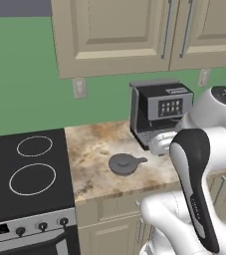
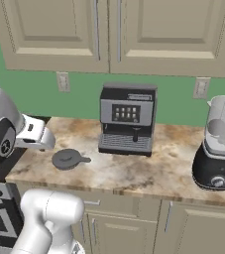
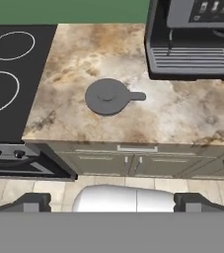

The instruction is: Grab the garlic and onion from the fridge, place them in the blender, close the lid, and turn on the blender to create a marinade.

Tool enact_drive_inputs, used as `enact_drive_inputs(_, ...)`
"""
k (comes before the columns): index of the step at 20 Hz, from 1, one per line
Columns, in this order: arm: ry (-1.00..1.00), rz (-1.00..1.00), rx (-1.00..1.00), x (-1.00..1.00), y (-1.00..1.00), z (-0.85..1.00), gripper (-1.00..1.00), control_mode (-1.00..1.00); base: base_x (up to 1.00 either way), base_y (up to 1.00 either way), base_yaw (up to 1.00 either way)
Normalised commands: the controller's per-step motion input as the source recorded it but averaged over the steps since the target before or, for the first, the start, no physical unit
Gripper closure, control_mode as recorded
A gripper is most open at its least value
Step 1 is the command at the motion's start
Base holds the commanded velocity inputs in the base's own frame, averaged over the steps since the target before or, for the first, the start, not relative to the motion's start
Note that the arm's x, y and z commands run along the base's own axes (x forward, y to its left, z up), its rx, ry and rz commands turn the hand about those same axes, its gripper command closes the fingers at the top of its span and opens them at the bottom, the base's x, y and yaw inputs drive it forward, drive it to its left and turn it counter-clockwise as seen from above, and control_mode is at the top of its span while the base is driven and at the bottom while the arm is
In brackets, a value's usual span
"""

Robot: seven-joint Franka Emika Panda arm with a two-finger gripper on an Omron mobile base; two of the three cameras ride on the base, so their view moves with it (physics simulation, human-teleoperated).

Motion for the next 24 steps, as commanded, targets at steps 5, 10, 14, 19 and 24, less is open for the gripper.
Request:
enact_drive_inputs(5, 0.00, 0.00, 0.00, 0.09, 0.00, -0.01, -1.00, -1.00, 0.08, 0.00, 0.00)
enact_drive_inputs(10, 0.02, -0.01, 0.00, 0.27, 0.09, -0.42, -1.00, -1.00, 0.00, 0.00, 0.00)
enact_drive_inputs(14, 0.12, -0.04, 0.00, 0.70, 0.10, -0.59, -1.00, -1.00, 0.00, 0.00, 0.00)
enact_drive_inputs(19, 0.20, -0.03, 0.02, 0.86, 0.11, -0.63, -1.00, -1.00, 0.00, 0.00, 0.00)
enact_drive_inputs(24, 0.08, 0.00, 0.01, 0.83, 0.26, -0.82, -1.00, -1.00, 0.00, 0.00, 0.00)
